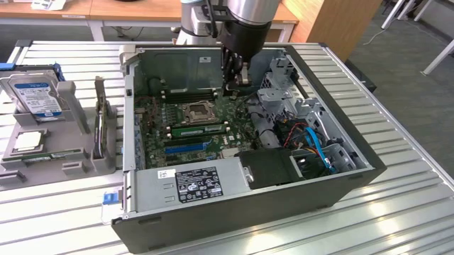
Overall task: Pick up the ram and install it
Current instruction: 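Press down the ram until it locks into place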
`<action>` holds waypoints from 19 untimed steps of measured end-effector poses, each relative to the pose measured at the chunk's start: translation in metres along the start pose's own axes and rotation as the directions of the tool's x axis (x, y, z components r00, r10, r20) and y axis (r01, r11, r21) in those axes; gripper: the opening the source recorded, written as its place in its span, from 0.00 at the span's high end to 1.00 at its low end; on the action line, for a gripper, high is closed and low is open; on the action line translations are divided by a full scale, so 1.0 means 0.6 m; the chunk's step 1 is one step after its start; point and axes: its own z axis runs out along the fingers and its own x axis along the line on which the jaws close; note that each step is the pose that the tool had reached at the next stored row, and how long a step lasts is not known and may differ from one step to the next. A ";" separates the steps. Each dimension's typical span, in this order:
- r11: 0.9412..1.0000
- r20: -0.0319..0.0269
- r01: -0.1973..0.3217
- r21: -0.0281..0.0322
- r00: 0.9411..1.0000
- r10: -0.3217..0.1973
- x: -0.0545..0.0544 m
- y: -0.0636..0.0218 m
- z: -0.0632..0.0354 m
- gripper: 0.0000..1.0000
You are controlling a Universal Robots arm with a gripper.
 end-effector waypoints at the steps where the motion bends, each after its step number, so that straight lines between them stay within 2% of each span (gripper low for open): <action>1: 1.000 0.000 0.000 0.000 1.000 0.000 0.000 -0.004 0.000 0.90; 10: 1.000 0.002 0.000 0.000 1.000 0.000 0.000 -0.007 0.002 0.90; 15: 1.000 0.002 0.000 0.000 1.000 0.000 0.001 -0.007 0.013 0.90; 19: 1.000 0.005 0.000 0.000 1.000 0.000 0.002 -0.007 0.022 0.90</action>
